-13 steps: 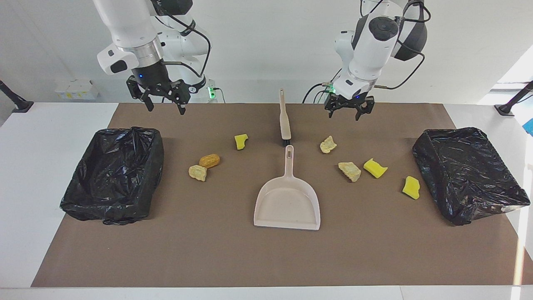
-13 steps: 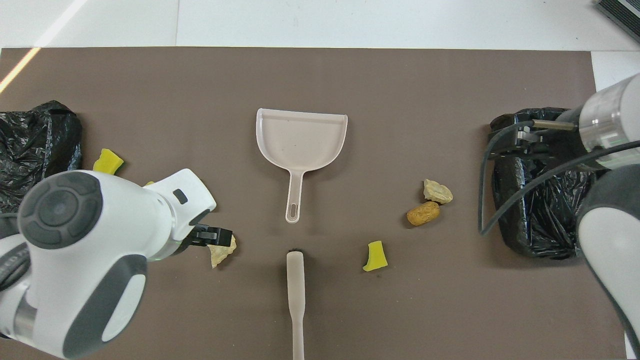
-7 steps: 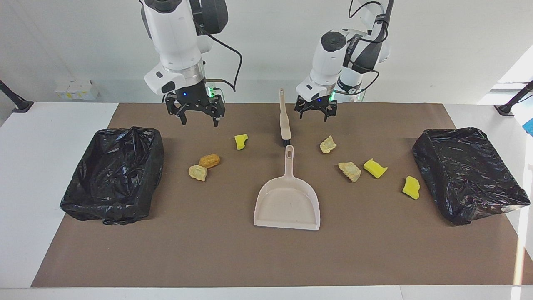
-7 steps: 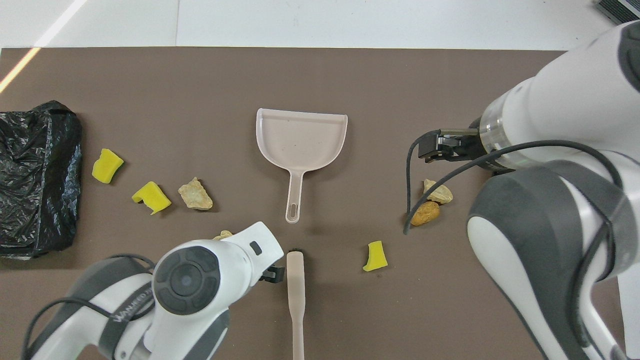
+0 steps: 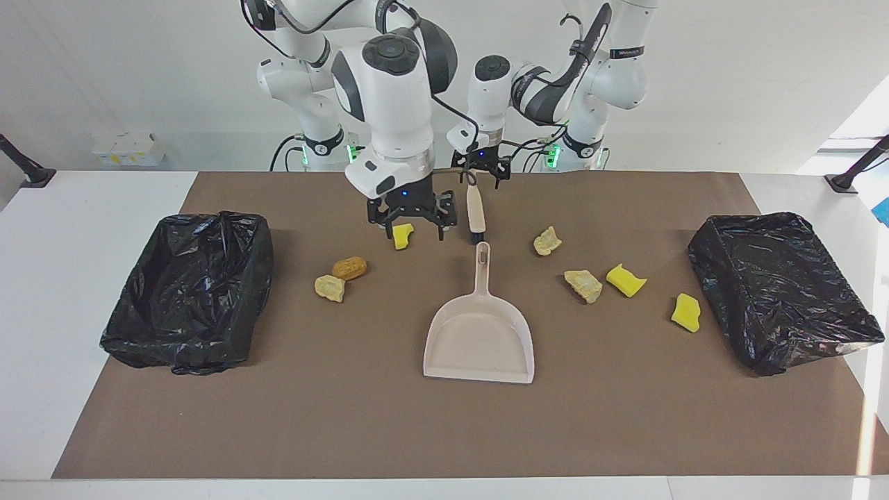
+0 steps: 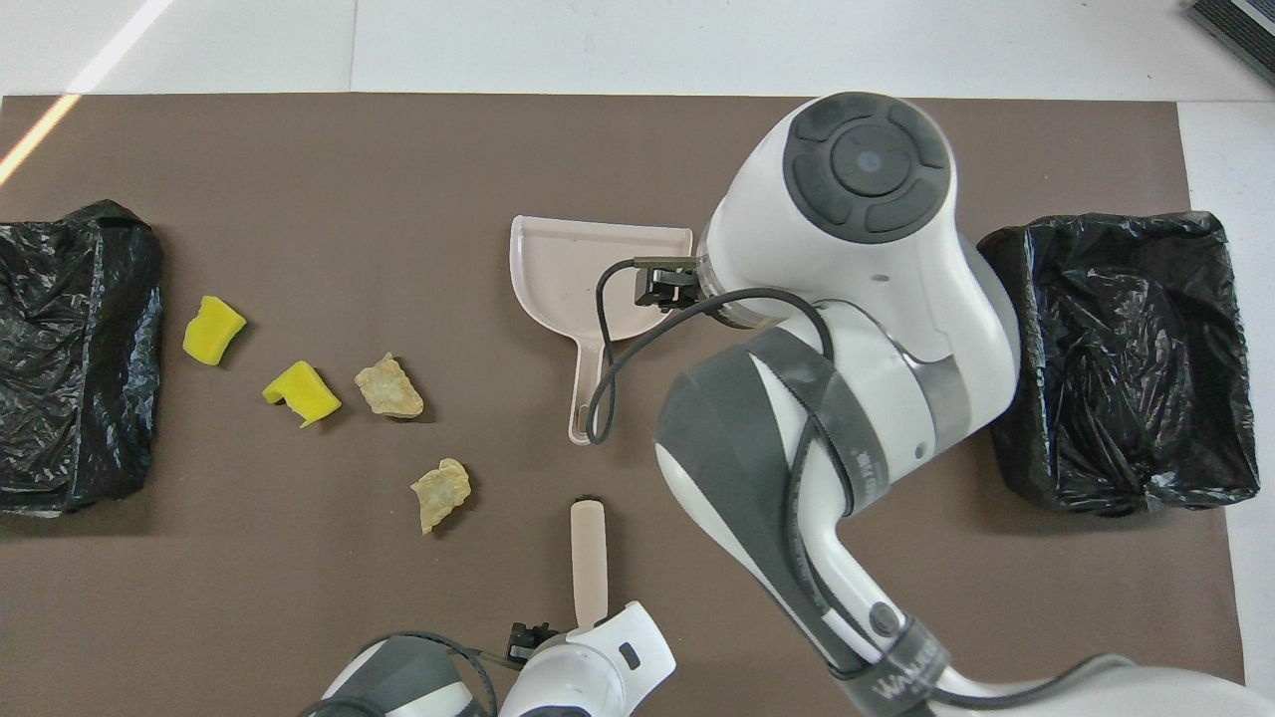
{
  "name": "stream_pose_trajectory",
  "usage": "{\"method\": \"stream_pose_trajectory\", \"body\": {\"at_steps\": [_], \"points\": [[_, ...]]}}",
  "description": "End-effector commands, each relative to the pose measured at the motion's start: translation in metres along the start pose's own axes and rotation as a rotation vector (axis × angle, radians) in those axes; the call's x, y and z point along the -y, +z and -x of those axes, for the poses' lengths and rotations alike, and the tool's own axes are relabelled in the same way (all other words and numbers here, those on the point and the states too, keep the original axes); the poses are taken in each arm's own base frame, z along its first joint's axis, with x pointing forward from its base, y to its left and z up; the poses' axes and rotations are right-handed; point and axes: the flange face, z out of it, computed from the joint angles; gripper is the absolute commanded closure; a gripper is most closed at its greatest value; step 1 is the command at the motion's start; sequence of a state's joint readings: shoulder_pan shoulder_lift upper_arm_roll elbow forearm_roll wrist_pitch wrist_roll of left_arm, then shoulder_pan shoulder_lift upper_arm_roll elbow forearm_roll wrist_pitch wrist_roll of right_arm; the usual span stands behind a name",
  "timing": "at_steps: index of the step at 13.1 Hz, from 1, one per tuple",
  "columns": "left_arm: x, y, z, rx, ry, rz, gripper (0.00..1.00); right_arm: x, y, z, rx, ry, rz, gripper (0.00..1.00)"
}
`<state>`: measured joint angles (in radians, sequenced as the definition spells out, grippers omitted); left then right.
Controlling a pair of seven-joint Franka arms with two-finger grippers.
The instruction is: Sweep and dump trash in bin
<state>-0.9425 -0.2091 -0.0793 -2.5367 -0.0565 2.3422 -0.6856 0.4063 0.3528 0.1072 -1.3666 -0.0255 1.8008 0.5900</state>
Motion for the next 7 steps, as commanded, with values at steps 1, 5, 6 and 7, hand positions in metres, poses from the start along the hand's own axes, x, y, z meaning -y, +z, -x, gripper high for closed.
{"method": "stream_pose_trajectory", "body": {"at_steps": [1, 5, 6, 7], "points": [[0.005, 0.002, 0.036, -0.052, 0.006, 0.028, 0.00, 0.036, 0.028, -0.002, -0.014, -0.034, -0.004, 0.00], [0.001, 0.001, 0.043, -0.065, -0.047, 0.036, 0.00, 0.081, 0.075, 0.018, -0.007, -0.020, -0.004, 0.00], [0.001, 0.001, 0.043, -0.064, -0.062, 0.036, 0.07, 0.088, 0.089, 0.023, 0.009, -0.031, 0.008, 0.00], [0.002, 0.001, 0.043, -0.063, -0.065, 0.035, 0.09, 0.094, 0.099, 0.028, 0.017, -0.042, 0.010, 0.00]]}}
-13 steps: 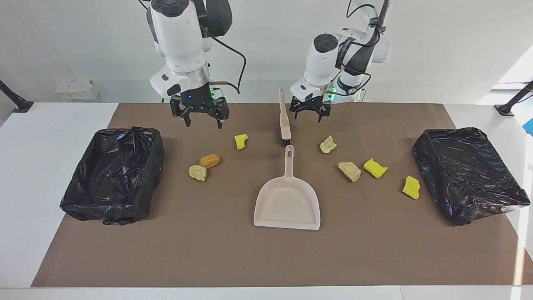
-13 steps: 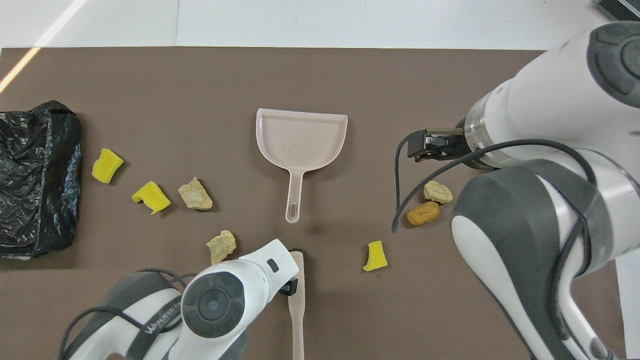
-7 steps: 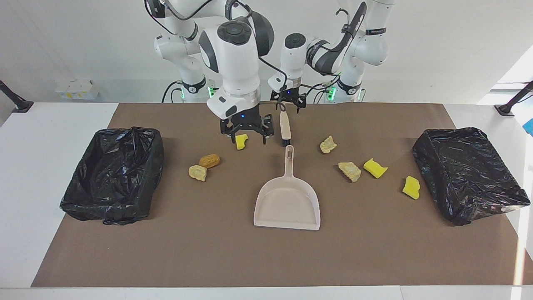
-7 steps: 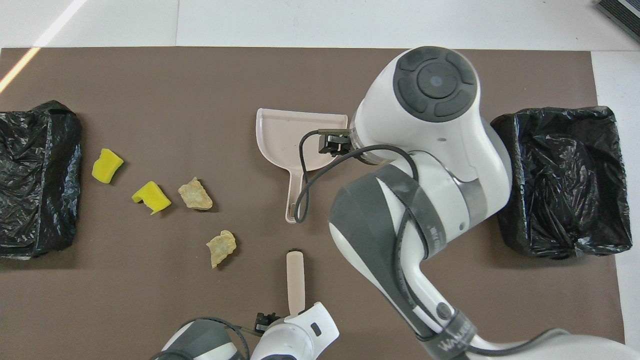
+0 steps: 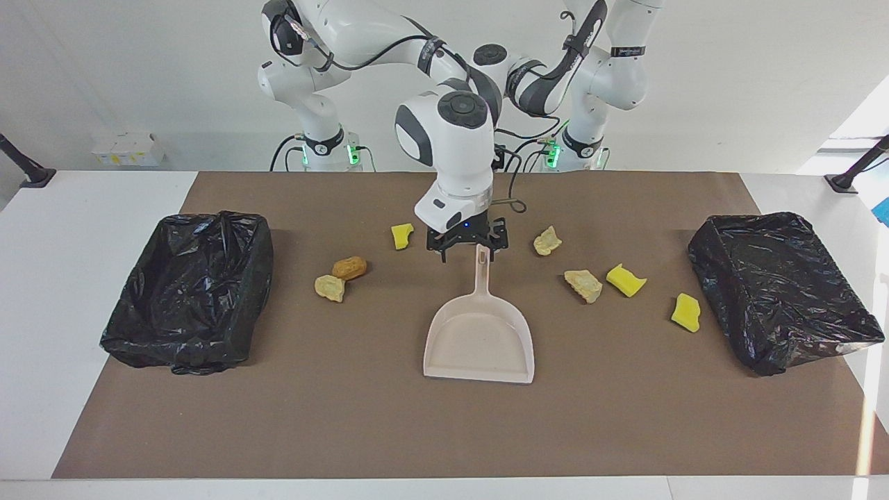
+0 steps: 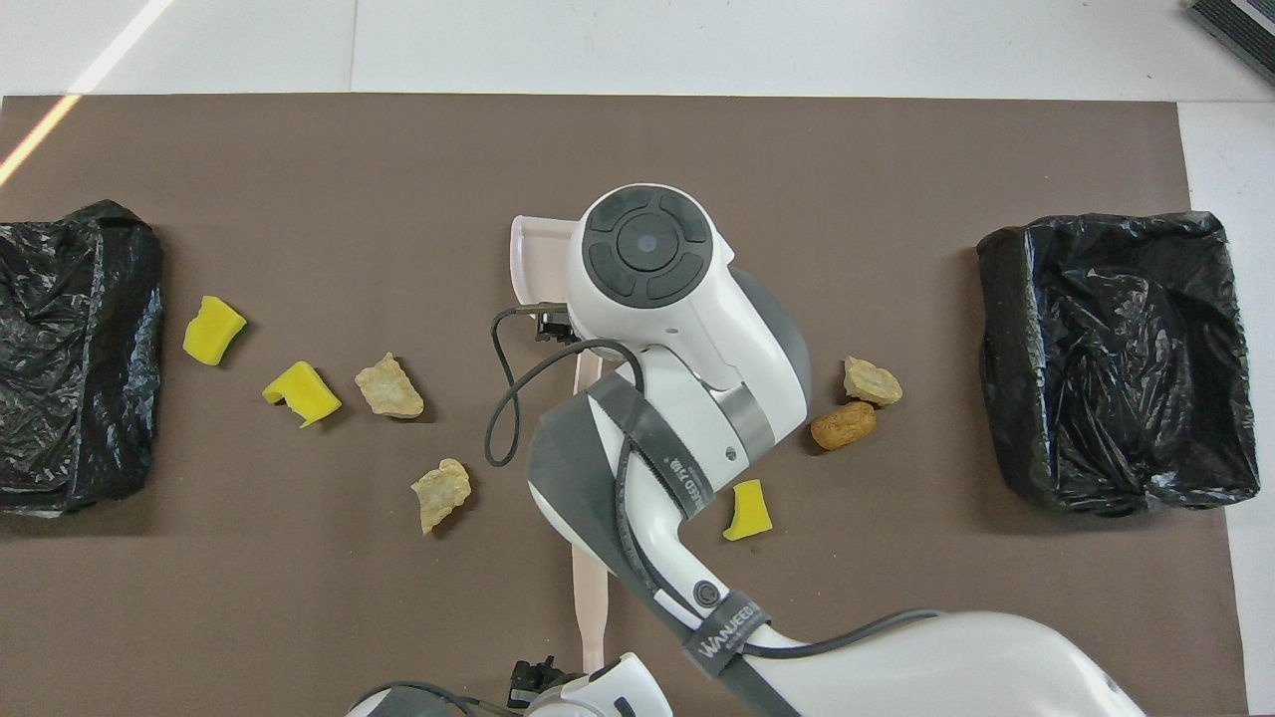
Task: Sweep and dump trash in bin
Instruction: 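Grasp the pink dustpan handle with the right gripper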
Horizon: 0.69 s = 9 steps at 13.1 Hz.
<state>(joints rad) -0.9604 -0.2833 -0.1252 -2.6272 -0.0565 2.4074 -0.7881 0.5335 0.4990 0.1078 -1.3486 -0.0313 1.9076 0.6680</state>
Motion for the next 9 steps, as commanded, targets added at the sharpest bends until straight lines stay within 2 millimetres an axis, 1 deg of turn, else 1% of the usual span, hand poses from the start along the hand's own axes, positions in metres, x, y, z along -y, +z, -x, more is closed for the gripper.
{"method": "stream_pose_trajectory", "body": {"at_steps": [1, 2, 3, 5, 6, 7, 8, 9], "points": [[0.005, -0.001, 0.008, -0.017, -0.023, 0.016, 0.14, 0.013, 0.022, -0.001, -0.030, -0.001, -0.002, 0.00], [0.004, -0.001, 0.008, -0.018, -0.022, 0.016, 0.19, 0.018, 0.029, 0.003, -0.041, -0.009, -0.015, 0.04], [0.004, -0.001, 0.009, -0.017, -0.022, 0.015, 0.20, 0.017, 0.042, 0.007, -0.029, -0.015, -0.004, 0.04], [0.005, -0.001, 0.009, -0.011, -0.020, 0.009, 0.20, 0.023, 0.074, 0.027, -0.011, -0.041, 0.009, 0.09], [0.005, -0.001, 0.009, -0.012, -0.022, 0.011, 0.22, 0.022, 0.079, 0.029, -0.009, -0.043, 0.016, 0.20], [0.005, -0.001, 0.009, -0.011, -0.020, 0.009, 0.24, 0.025, 0.087, 0.034, -0.015, -0.066, 0.038, 0.24], [0.005, -0.001, 0.009, -0.009, -0.020, 0.007, 0.24, 0.030, 0.093, 0.042, -0.012, -0.086, 0.057, 0.27], [0.006, 0.000, 0.010, -0.006, -0.020, 0.004, 0.25, 0.027, 0.096, 0.044, -0.008, -0.090, 0.066, 0.28]]}}
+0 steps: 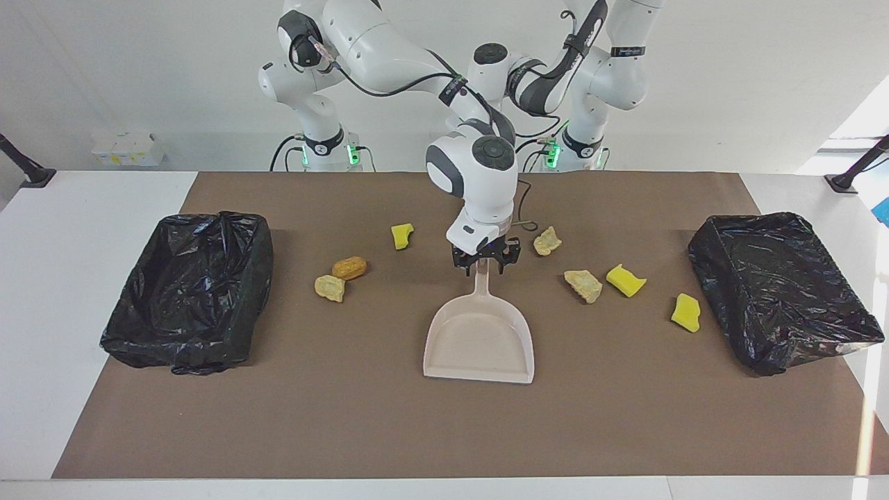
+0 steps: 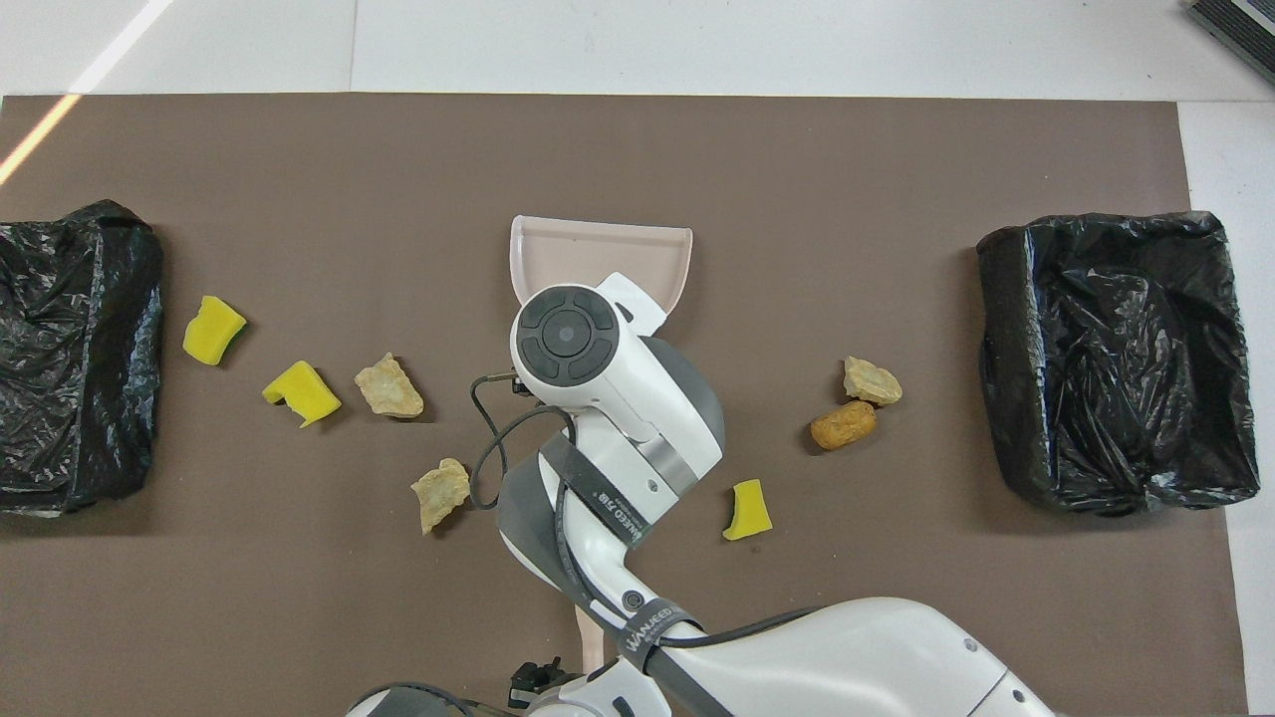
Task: Sweep and dump trash in bin
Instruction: 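Grasp the pink dustpan handle with the right gripper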
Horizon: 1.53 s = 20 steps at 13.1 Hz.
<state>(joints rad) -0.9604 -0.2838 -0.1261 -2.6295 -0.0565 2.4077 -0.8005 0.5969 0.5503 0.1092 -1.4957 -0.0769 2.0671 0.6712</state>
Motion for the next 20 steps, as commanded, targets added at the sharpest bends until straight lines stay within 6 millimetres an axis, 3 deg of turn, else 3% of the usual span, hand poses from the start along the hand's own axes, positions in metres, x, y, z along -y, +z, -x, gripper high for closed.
{"method": "stream_pose_trajectory", "body": {"at_steps": [1, 3, 4, 6, 8, 9, 10, 12, 15, 18, 20], "points": [[0.006, -0.001, 0.008, -0.007, -0.015, 0.005, 0.29, -0.002, 0.007, 0.011, -0.014, -0.005, 0.027, 0.30], [0.004, -0.001, 0.008, -0.008, -0.016, 0.007, 0.33, -0.002, 0.006, 0.011, -0.014, -0.005, 0.028, 0.41], [0.004, 0.000, 0.008, -0.007, -0.016, 0.005, 0.36, -0.002, 0.007, 0.011, -0.011, -0.005, 0.031, 0.55], [0.004, 0.001, 0.008, 0.003, -0.021, -0.004, 0.54, -0.001, 0.004, 0.011, -0.014, -0.006, 0.032, 0.79], [0.006, 0.002, 0.009, 0.015, -0.013, -0.017, 0.61, -0.003, -0.005, 0.010, -0.024, -0.001, 0.026, 0.90], [0.006, 0.002, 0.008, 0.015, -0.024, -0.016, 0.69, -0.005, -0.007, 0.008, -0.028, 0.002, 0.024, 1.00], [0.007, 0.002, 0.006, 0.015, -0.033, -0.016, 0.83, -0.006, -0.011, 0.007, -0.031, 0.005, 0.020, 1.00], [0.006, 0.000, 0.002, 0.030, -0.050, -0.030, 1.00, -0.010, -0.019, 0.006, -0.039, 0.002, 0.017, 1.00], [0.012, -0.015, -0.014, 0.066, -0.107, -0.065, 1.00, -0.020, -0.025, 0.004, -0.039, 0.005, 0.015, 1.00], [0.033, -0.064, -0.053, 0.104, -0.189, -0.108, 1.00, -0.033, -0.007, 0.032, 0.005, -0.102, 0.037, 1.00], [0.053, -0.087, -0.075, 0.125, -0.239, -0.134, 1.00, -0.039, -0.002, 0.034, -0.001, -0.185, 0.031, 1.00]]}}
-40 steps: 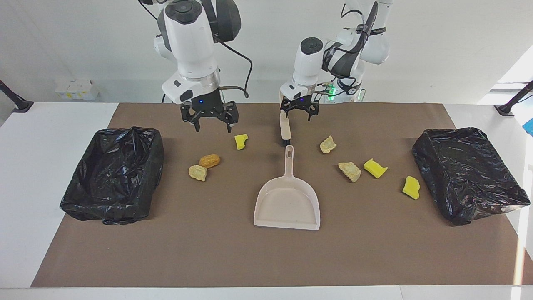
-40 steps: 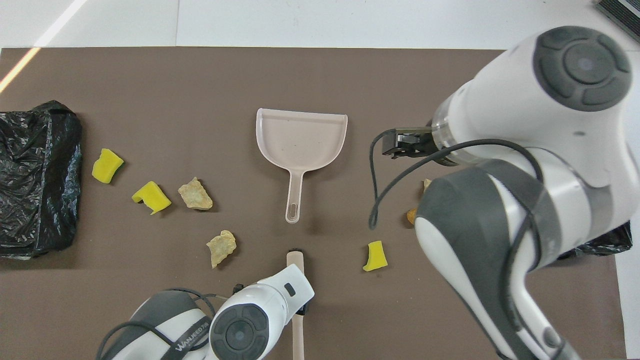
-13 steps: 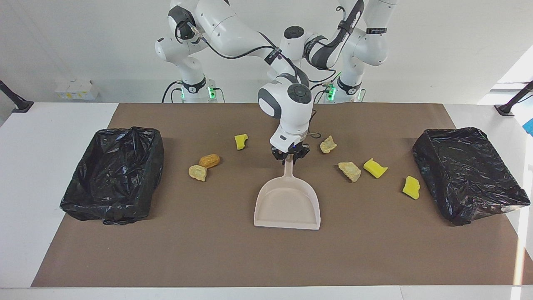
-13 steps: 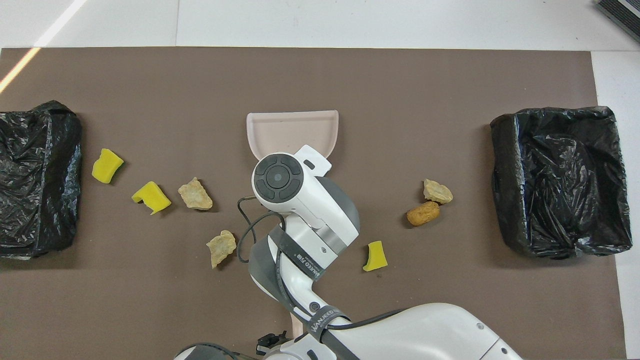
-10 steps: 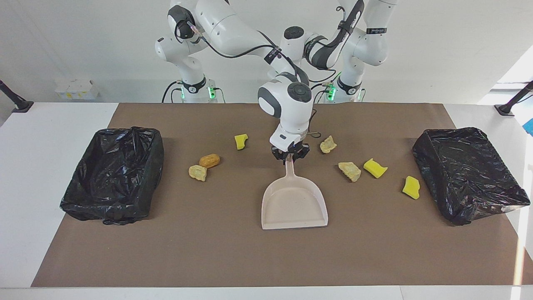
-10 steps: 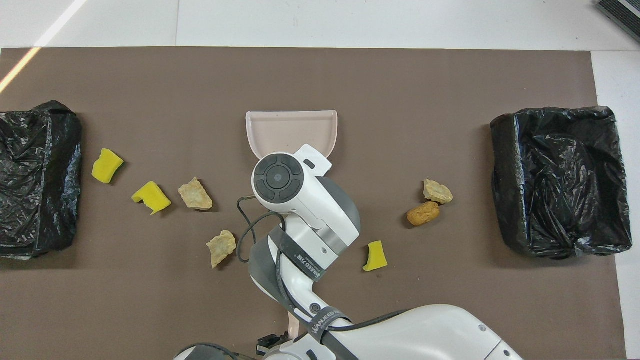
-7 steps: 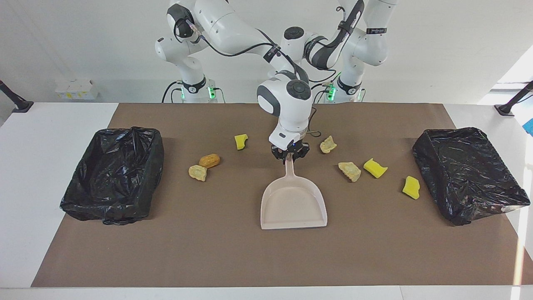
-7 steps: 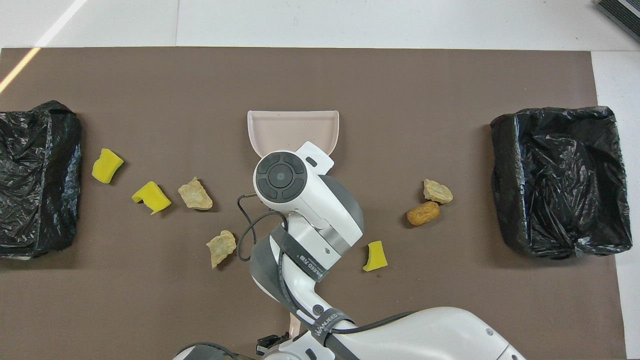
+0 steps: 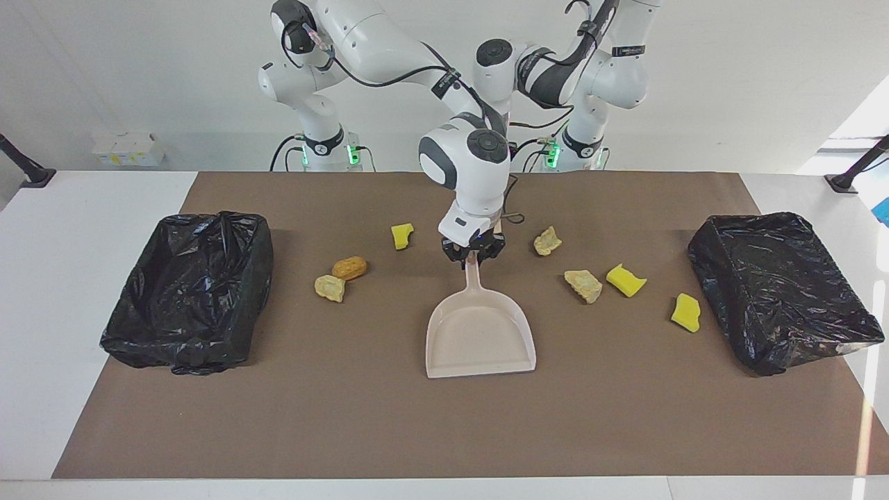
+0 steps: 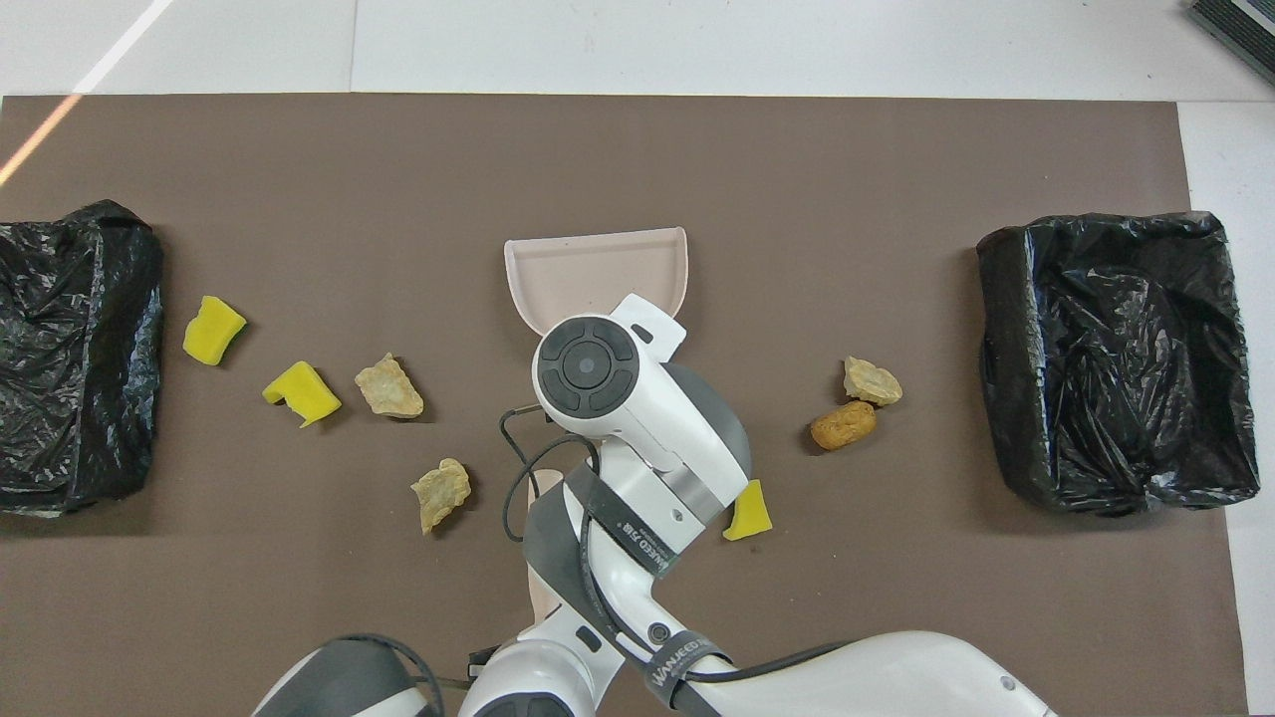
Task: Sweep and dump trash in bin
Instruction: 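Grasp the pink dustpan handle with the right gripper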
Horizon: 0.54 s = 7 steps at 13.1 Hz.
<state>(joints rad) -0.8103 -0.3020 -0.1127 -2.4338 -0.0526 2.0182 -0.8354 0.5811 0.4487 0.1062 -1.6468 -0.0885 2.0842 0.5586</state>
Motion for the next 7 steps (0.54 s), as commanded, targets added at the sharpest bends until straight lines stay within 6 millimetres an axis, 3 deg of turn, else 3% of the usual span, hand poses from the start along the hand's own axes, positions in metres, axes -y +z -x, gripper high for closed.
{"method": "stream_pose_trajectory", "body": {"at_steps": [1, 2, 3, 4, 7], "points": [[0.031, -0.035, -0.033, -0.008, -0.085, -0.029, 1.00, -0.012, 0.001, 0.014, -0.017, -0.079, -0.003, 1.00], [0.046, -0.038, -0.048, -0.024, -0.116, -0.051, 1.00, -0.012, 0.001, 0.014, -0.017, -0.080, -0.002, 0.80], [0.059, -0.036, -0.060, -0.034, -0.132, -0.069, 1.00, -0.012, 0.002, 0.014, -0.013, -0.077, -0.001, 0.44], [0.074, -0.035, -0.071, -0.035, -0.128, -0.080, 1.00, -0.012, 0.001, 0.015, -0.012, -0.080, 0.001, 0.33], [0.107, -0.031, -0.095, -0.022, -0.101, -0.091, 1.00, -0.010, 0.000, 0.014, -0.014, -0.066, -0.002, 0.34]]}}
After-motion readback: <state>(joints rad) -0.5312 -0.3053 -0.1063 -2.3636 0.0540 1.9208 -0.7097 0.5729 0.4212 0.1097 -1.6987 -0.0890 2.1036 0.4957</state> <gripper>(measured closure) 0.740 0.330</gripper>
